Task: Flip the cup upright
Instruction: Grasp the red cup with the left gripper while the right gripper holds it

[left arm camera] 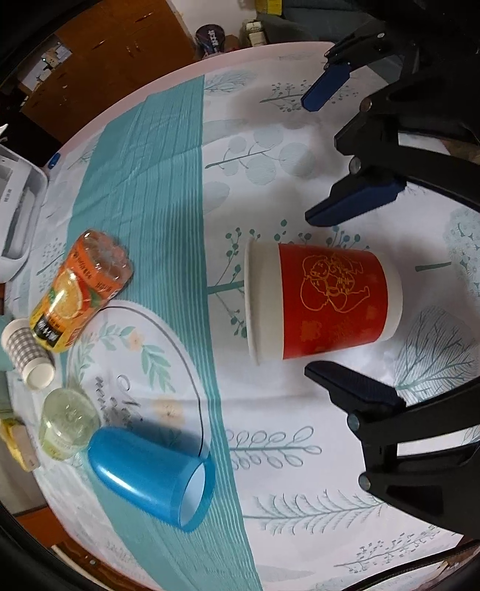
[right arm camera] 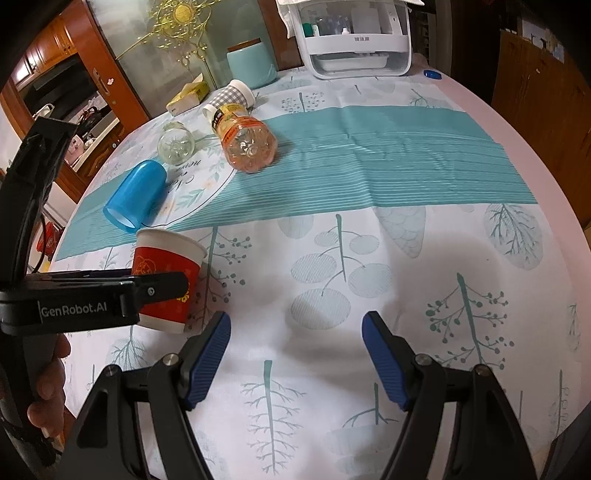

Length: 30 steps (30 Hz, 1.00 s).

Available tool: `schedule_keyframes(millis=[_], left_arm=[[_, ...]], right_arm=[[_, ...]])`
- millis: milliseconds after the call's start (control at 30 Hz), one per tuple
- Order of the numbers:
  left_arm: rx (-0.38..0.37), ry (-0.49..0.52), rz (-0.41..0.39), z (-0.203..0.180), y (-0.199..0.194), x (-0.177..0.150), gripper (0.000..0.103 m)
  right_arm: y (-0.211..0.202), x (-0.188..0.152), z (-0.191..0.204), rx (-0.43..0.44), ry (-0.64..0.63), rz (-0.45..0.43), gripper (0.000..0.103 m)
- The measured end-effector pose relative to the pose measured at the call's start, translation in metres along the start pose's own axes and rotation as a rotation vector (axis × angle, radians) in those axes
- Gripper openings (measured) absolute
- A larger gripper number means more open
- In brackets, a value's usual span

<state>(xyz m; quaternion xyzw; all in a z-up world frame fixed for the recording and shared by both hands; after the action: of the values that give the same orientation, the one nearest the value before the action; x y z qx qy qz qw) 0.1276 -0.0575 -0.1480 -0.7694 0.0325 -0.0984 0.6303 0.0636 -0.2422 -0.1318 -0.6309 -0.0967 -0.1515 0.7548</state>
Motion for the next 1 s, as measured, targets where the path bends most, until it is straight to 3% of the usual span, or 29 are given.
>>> schedule_keyframes(millis=[400,800,1000], left_arm=[[-0.071,-0.005,0.15,0.004,0.013,0.01,0.066],[-0.01,0.028,0.141,0.002,0.006,0.019,0.066],[-0.04,0.025,0.14,0.002,0.005,0.023,0.058]], right_arm=[[0.006,-0.001,-0.002,0.021,0.012,0.021,0.074],[0.005,-0.002,0.001,0.03,0.012,0.022,0.074],[0.004,-0.002,0.0,0.032,0.017,0.022,0.074]])
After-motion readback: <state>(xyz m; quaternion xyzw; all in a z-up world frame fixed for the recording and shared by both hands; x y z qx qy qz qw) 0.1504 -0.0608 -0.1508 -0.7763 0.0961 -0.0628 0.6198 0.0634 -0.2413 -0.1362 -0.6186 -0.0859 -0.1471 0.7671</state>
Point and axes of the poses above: each gripper's, at about its wrist camera, not at the fingertips, and y roughly the way its jaws point, z to its left, x to its top, the point moved 3 cm from there along y, roughly the way its jaws point, and after that the axes turned 6 degrees about z, right-handed, at the moved point
